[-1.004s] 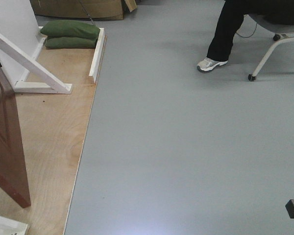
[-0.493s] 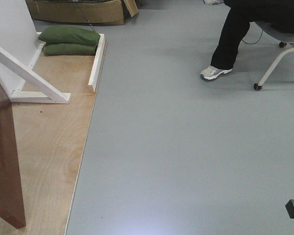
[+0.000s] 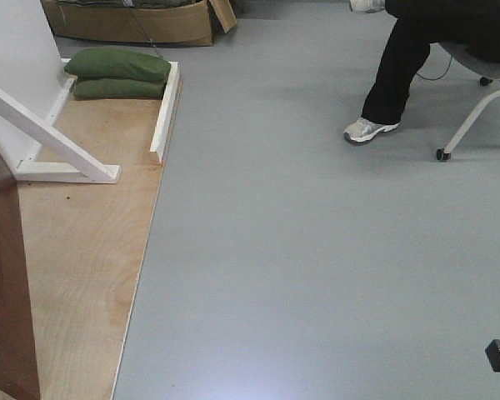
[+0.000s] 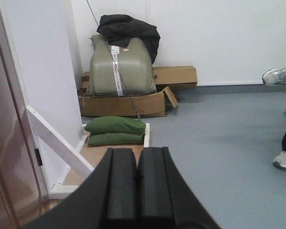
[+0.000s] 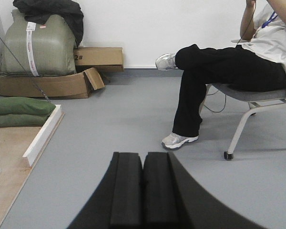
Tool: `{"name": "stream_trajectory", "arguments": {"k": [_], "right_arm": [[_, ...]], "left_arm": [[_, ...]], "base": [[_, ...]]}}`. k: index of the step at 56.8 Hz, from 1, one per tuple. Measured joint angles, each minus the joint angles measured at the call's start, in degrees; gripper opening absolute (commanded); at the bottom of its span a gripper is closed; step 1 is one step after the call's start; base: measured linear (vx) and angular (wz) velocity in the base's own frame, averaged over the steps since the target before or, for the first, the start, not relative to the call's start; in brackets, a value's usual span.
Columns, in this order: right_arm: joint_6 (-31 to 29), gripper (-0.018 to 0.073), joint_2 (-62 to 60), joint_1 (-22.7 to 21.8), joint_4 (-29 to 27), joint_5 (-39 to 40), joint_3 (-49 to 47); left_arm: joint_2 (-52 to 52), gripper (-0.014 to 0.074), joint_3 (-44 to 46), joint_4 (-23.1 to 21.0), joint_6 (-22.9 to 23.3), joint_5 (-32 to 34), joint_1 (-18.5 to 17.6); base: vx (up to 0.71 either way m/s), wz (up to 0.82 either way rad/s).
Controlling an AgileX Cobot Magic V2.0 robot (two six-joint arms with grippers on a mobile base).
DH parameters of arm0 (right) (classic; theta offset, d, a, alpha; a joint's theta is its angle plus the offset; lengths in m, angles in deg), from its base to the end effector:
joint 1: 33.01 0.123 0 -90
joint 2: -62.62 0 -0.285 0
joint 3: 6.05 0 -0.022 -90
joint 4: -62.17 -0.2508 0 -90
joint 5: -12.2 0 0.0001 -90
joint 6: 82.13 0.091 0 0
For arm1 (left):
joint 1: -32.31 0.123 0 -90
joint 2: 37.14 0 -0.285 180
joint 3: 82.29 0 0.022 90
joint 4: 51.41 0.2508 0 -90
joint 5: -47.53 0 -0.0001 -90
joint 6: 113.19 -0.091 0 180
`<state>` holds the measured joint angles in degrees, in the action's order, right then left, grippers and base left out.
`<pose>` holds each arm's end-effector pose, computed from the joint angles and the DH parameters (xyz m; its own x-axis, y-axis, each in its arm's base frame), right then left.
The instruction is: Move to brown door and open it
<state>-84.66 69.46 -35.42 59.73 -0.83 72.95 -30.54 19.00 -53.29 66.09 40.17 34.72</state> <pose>0.0555 -0.0015 0.1830 -0.1539 0.0038 -0.9881 0.0322 0.9995 -0.0012 0.0559 0.0020 0.1939 -0.0457 -0.0219 -0.9987 -0.0388 0.9990 -0.0201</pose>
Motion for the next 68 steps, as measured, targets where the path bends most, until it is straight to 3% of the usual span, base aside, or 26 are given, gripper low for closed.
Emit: {"name": "stream_trajectory", "arguments": {"k": [46, 57, 68], "right_arm": [[-0.1, 0.0, 0.0, 0.0, 0.0, 0.0, 0.0], [-0.1, 0.0, 0.0, 0.0, 0.0, 0.0, 0.0], [-0.1, 0.0, 0.0, 0.0, 0.0, 0.0, 0.0]], "left_arm": [[1.5, -0.0006, 1.5, -0.1, 0.2, -0.4, 0.0], [14.1, -0.0006, 15.2, -0.1, 0.0, -0.5, 0.0], [29.3, -0.0006, 34.8, -0.1, 0.0, 0.2, 0.0]], "base": [[0.0, 0.0], [0.0, 0.0], [0.0, 0.0]]}}
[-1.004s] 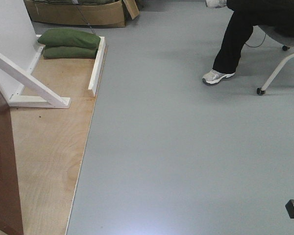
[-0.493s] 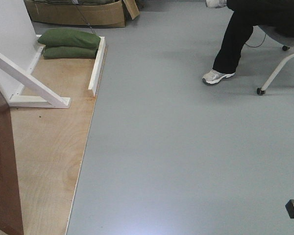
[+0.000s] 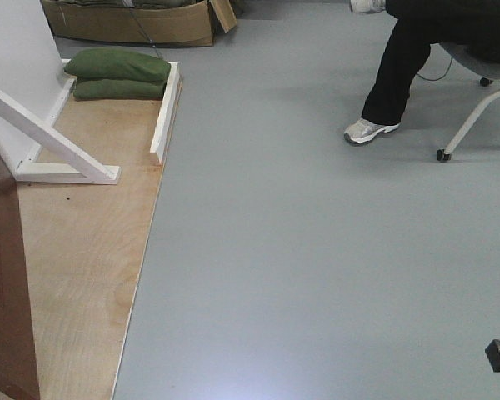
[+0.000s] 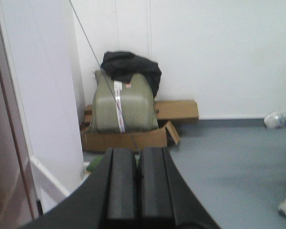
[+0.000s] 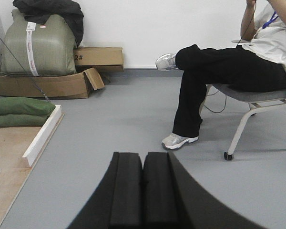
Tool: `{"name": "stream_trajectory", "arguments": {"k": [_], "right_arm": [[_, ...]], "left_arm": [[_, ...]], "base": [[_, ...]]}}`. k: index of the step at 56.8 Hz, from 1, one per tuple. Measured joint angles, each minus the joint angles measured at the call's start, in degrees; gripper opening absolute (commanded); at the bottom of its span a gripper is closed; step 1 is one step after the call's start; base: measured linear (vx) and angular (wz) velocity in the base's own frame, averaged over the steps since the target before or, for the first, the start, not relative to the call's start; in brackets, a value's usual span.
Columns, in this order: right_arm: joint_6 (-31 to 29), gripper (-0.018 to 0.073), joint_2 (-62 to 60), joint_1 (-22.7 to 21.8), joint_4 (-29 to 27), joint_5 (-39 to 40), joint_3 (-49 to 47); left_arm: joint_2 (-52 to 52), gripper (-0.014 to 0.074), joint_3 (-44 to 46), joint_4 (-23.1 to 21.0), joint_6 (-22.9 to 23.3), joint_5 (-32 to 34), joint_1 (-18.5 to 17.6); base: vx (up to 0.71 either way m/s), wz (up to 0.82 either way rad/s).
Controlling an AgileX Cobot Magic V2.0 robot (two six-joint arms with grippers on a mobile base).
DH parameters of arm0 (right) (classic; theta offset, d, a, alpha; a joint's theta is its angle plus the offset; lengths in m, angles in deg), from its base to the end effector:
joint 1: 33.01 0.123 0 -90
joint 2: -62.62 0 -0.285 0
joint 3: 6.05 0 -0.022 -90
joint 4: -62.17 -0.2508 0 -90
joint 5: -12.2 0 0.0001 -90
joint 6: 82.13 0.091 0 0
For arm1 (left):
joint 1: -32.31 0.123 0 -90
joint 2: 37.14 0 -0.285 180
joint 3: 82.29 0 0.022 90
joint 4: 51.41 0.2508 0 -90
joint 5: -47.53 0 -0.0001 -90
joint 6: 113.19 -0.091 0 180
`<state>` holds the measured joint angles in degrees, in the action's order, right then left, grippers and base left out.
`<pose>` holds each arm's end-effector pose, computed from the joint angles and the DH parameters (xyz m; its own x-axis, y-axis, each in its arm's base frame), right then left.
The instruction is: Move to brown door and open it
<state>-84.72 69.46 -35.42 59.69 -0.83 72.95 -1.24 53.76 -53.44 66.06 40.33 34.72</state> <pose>0.0555 -0.0014 0.1830 -0.1540 0.0034 -0.9881 0.0320 0.9995 -0.0015 0.1029 0.0039 0.3606 0.0523 -0.0199 -0.9984 -0.0365 0.9991 -0.0218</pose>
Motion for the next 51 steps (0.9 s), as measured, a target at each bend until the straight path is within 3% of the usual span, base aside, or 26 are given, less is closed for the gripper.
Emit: {"name": "stream_trajectory", "arguments": {"k": [9, 17, 22, 32, 51], "right_arm": [[0.0, 0.0, 0.0, 0.0, 0.0, 0.0, 0.0], [0.0, 0.0, 0.0, 0.0, 0.0, 0.0, 0.0], [0.0, 0.0, 0.0, 0.0, 0.0, 0.0, 0.0], [0.0, 0.0, 0.0, 0.0, 0.0, 0.0, 0.0], [0.0, 0.0, 0.0, 0.0, 0.0, 0.0, 0.0]], "left_arm": [[10.0, -0.0006, 12.2, 2.0, -1.1, 0.1, 0.0], [14.0, -0.0006, 18.1, 11.4, -4.6, 0.1, 0.3], [14.5, -0.0006, 20.0, 14.6, -5.3, 0.1, 2.2], [14.4, -0.0006, 21.7, 15.8, -4.9, 0.6, 10.4], [14.8, -0.0006, 25.6, 16.0, 1.9, 1.5, 27.8]], "base": [[0.0, 0.0], [0.0, 0.0], [0.0, 0.0], [0.0, 0.0], [0.0, 0.0]]}}
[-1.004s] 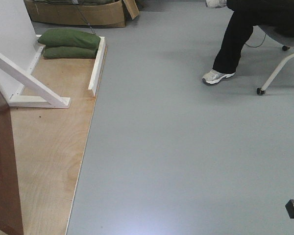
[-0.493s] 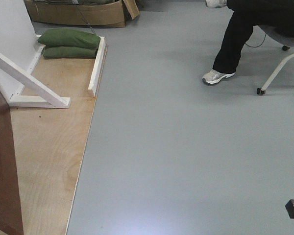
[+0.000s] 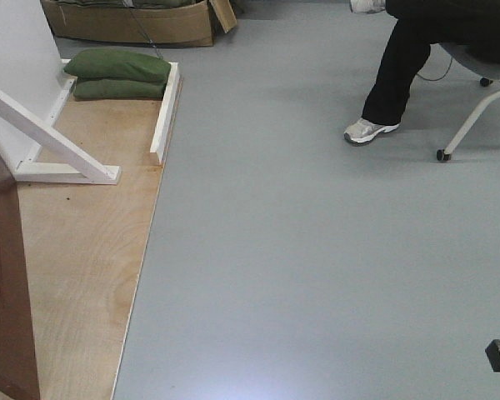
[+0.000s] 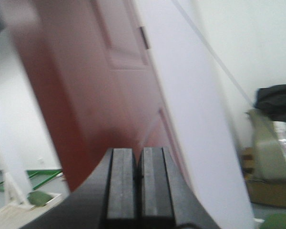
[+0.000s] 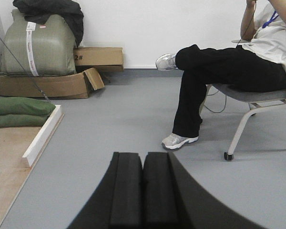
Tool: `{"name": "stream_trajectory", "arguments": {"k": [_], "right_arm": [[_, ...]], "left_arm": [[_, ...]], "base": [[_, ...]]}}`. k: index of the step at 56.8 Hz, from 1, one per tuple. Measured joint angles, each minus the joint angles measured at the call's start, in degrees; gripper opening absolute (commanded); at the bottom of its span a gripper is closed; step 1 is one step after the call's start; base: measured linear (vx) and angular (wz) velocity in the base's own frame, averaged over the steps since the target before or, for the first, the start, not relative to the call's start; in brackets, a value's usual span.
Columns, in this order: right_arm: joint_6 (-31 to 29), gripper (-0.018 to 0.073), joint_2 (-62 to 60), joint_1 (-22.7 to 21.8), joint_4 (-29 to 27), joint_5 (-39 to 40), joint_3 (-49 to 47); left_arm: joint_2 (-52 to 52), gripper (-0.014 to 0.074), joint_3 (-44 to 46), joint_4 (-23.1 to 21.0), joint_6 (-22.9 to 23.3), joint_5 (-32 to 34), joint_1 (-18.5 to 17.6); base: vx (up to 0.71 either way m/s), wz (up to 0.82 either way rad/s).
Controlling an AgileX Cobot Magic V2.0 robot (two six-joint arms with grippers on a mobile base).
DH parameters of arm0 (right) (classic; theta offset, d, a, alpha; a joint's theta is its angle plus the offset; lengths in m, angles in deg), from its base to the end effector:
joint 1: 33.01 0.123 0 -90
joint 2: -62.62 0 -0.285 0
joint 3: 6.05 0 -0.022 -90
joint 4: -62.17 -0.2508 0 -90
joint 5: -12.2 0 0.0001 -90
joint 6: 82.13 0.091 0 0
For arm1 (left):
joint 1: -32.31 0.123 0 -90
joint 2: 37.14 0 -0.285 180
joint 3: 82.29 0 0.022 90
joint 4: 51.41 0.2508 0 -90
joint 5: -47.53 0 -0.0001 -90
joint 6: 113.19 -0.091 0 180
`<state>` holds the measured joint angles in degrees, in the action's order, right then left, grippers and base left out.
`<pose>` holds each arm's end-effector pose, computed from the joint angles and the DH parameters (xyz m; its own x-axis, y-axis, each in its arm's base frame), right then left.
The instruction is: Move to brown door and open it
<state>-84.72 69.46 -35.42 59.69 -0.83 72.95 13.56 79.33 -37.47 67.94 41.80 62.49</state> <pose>0.0555 -0.0014 0.1830 -0.1540 0.0034 -0.9881 0.0320 0.9995 -0.0015 0.1144 0.0691 0.4776 0.1080 0.3179 -0.9419 -0.5602 0.8022 0.2065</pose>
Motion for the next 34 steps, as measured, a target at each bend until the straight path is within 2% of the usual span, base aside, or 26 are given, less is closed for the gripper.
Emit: {"name": "stream_trajectory", "arguments": {"k": [9, 17, 28, 34], "right_arm": [[0.0, 0.0, 0.0, 0.0, 0.0, 0.0, 0.0], [0.0, 0.0, 0.0, 0.0, 0.0, 0.0, 0.0], [0.0, 0.0, 0.0, 0.0, 0.0, 0.0, 0.0], [0.0, 0.0, 0.0, 0.0, 0.0, 0.0, 0.0]], "left_arm": [[1.7, -0.0006, 2.1, 0.0, 5.4, -0.1, 7.3], [5.2, -0.0006, 6.6, 0.0, 11.1, -0.4, 10.7], [11.6, -0.0006, 17.0, 0.0, 21.6, -7.2, 16.1], [15.8, -0.0006, 22.9, 0.0, 30.4, -10.8, 18.7]], "base": [[0.0, 0.0], [0.0, 0.0], [0.0, 0.0], [0.0, 0.0]]}}
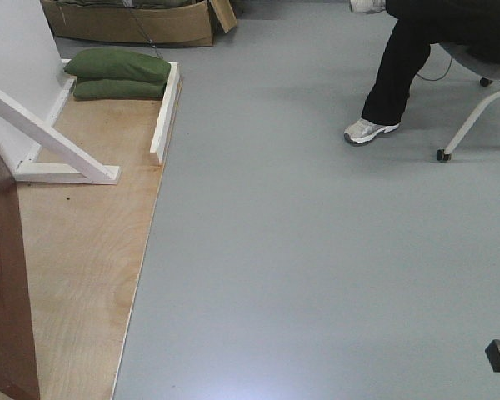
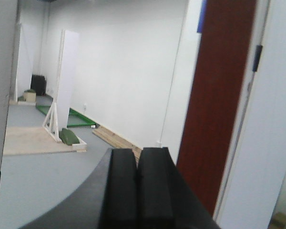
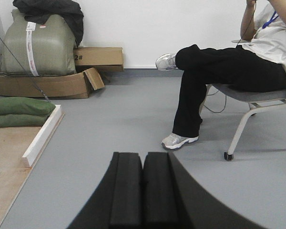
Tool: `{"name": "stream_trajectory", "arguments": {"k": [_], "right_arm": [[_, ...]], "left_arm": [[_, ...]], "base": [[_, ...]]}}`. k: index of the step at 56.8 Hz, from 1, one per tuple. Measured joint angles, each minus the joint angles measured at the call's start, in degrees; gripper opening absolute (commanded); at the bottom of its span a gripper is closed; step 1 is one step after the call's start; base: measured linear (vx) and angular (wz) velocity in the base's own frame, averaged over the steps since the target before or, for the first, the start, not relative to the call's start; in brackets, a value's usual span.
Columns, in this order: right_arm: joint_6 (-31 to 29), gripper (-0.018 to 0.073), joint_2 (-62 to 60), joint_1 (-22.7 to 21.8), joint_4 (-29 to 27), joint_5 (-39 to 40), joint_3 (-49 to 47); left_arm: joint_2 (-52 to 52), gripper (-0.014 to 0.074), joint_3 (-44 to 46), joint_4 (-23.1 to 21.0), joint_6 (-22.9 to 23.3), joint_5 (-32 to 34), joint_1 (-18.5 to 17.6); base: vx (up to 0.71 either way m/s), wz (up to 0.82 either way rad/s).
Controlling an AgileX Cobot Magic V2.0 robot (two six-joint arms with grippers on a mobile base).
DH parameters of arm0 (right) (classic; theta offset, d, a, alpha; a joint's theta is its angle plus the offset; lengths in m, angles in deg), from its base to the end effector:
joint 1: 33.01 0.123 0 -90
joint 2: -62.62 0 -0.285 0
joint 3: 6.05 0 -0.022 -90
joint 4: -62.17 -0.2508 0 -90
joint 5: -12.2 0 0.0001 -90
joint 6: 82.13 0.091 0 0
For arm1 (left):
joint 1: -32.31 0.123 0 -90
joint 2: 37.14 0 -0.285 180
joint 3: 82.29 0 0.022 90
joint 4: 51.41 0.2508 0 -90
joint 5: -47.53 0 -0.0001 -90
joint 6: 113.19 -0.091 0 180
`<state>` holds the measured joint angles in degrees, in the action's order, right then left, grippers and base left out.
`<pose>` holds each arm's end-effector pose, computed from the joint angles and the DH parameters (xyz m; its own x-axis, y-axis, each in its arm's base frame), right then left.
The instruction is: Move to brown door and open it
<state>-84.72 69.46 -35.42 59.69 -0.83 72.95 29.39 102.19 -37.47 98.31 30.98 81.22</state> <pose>0.0555 -0.0014 0.1830 -0.1540 0.0034 -0.9881 0.0320 0.9995 -0.0015 0.1179 0.1448 0.5400 0.3759 -0.0409 -0.9257 -0.7146 0.6233 -0.3177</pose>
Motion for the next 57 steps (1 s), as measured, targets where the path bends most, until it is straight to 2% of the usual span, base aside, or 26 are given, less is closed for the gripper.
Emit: {"name": "stream_trajectory", "arguments": {"k": [13, 18, 32, 42, 50, 57], "right_arm": [[0.0, 0.0, 0.0, 0.0, 0.0, 0.0, 0.0], [0.0, 0.0, 0.0, 0.0, 0.0, 0.0, 0.0], [0.0, 0.0, 0.0, 0.0, 0.0, 0.0, 0.0], [0.0, 0.0, 0.0, 0.0, 0.0, 0.0, 0.0], [0.0, 0.0, 0.0, 0.0, 0.0, 0.0, 0.0], [0.0, 0.0, 0.0, 0.0, 0.0, 0.0, 0.0]], "left_arm": [[7.8, -0.0006, 3.7, -0.1, 22.4, -2.9, 3.5], [10.9, -0.0006, 3.7, -0.1, 28.3, -1.9, 4.2], [18.8, -0.0006, 3.7, -0.9, 44.6, 7.1, 4.4], [20.1, -0.0006, 3.7, -5.0, 51.2, 8.5, 3.7], [21.0, -0.0006, 3.7, -8.2, 52.2, 8.4, 0.3], [21.0, -0.0006, 3.7, -8.8, 52.8, 7.7, -2.5]], "base": [[0.0, 0.0], [0.0, 0.0], [0.0, 0.0], [0.0, 0.0], [0.0, 0.0], [0.0, 0.0]]}}
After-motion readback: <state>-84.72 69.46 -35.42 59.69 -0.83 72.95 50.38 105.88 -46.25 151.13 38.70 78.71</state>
